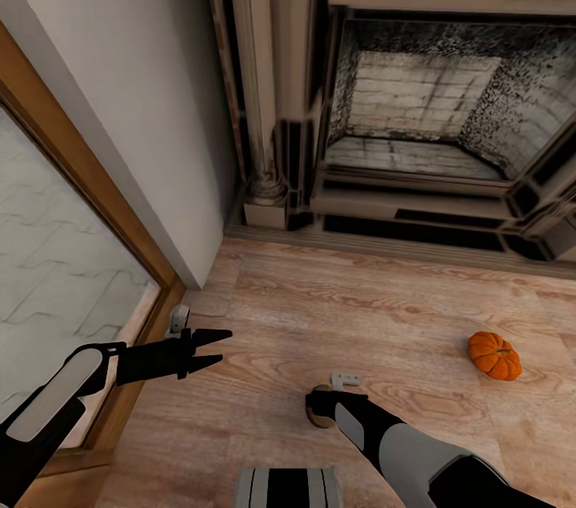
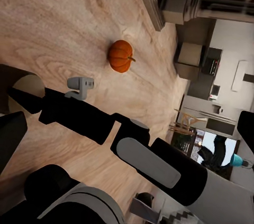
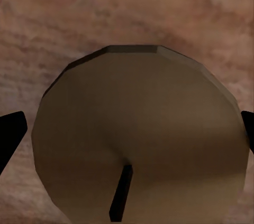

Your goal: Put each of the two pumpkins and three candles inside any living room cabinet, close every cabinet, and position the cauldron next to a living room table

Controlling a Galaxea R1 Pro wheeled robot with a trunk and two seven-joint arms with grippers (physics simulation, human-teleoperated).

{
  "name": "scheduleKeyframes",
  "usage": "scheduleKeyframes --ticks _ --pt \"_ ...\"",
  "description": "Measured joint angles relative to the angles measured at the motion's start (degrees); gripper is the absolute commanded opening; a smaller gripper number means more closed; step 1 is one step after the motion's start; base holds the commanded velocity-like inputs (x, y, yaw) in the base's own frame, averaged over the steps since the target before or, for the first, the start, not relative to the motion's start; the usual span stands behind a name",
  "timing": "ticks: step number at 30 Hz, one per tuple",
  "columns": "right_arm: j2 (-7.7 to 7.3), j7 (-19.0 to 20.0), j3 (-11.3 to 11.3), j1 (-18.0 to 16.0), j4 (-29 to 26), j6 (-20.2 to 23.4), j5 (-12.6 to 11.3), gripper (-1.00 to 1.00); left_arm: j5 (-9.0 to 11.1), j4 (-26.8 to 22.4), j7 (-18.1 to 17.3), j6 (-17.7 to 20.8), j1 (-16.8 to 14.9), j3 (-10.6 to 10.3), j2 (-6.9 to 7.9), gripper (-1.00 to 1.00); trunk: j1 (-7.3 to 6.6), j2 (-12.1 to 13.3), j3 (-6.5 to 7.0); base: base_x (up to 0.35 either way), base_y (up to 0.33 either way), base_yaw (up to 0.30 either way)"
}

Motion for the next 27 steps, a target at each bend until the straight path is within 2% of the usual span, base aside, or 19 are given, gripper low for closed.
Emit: scheduleKeyframes --ticks 4,8,27 --pt "0.0 0.0 0.0 0.0 0.0 0.0 0.0 1.0 0.0 0.0 0.0 0.0 -0.03 0.0 0.0 1.0 0.0 0.0 0.0 0.0 0.0 0.0" --pt "0.0 0.01 0.01 0.0 -0.01 0.01 0.01 1.0 -0.03 0.0 0.0 -0.01 -0.03 0.0 0.0 1.0 0.11 -0.05 -0.88 0.0 0.0 0.0" --pt "0.0 -0.01 0.0 0.0 0.0 -0.08 -0.02 1.0 0.0 0.18 0.0 -0.01 -0.02 0.0 0.0 1.0 0.1 -0.05 -0.89 0.0 0.0 0.0"
